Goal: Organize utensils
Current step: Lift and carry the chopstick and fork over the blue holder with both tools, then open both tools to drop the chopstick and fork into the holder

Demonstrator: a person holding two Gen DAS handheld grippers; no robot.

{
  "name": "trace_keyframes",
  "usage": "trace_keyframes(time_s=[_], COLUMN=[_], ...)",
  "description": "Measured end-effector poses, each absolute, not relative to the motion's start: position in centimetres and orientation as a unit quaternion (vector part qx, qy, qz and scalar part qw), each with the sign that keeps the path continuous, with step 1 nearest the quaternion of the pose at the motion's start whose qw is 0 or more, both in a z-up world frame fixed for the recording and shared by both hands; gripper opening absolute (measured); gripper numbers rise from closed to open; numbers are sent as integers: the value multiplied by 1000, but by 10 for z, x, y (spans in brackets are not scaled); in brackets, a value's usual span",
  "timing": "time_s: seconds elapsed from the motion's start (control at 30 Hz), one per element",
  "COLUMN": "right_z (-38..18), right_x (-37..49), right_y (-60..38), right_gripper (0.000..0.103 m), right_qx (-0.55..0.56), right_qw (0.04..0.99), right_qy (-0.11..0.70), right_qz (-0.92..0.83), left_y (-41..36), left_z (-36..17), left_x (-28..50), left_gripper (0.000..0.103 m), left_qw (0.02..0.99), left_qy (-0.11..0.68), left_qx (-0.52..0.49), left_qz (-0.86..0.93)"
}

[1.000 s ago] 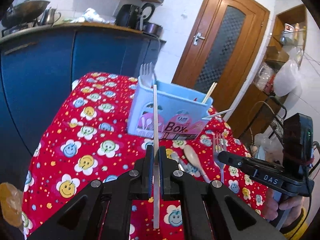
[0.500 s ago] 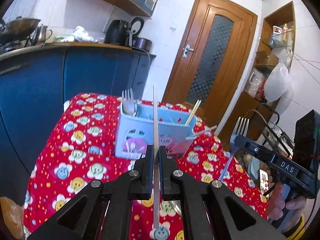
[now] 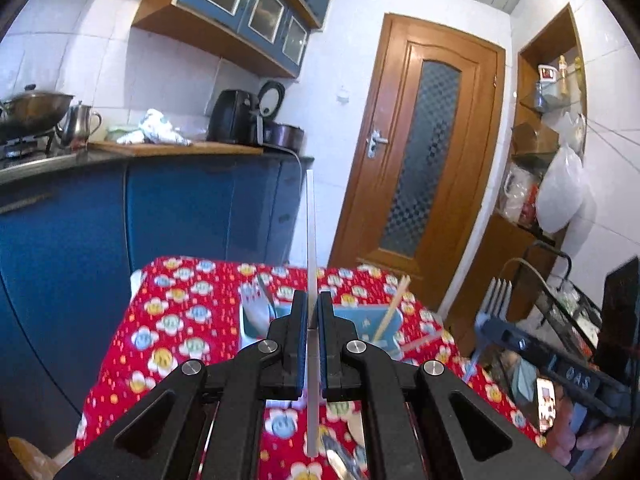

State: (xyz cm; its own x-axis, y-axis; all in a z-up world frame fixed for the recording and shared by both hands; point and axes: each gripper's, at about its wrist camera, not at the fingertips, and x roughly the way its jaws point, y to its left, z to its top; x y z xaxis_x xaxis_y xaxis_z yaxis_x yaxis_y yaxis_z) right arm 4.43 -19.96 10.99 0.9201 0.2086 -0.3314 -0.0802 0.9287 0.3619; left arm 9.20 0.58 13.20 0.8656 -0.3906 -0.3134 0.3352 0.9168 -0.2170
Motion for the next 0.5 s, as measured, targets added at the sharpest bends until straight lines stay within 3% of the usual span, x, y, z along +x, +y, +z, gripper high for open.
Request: trace_keyframes(time_s=[0.3, 0.5], right_z=[105, 102], right_x=[62, 74], right_y=[-203, -205], right_gripper=[3, 3], right_qx=[164, 165], right_qw=[967, 967], right_qy=[180, 180], right_qz=[77, 78], left_y=[8, 0], left_z=[155, 141], left_x=[124, 143], left_gripper=[5, 5], left_qw=[979, 985], left_qy=[108, 77], left_qx=[-89, -83], left_qz=[-148, -129])
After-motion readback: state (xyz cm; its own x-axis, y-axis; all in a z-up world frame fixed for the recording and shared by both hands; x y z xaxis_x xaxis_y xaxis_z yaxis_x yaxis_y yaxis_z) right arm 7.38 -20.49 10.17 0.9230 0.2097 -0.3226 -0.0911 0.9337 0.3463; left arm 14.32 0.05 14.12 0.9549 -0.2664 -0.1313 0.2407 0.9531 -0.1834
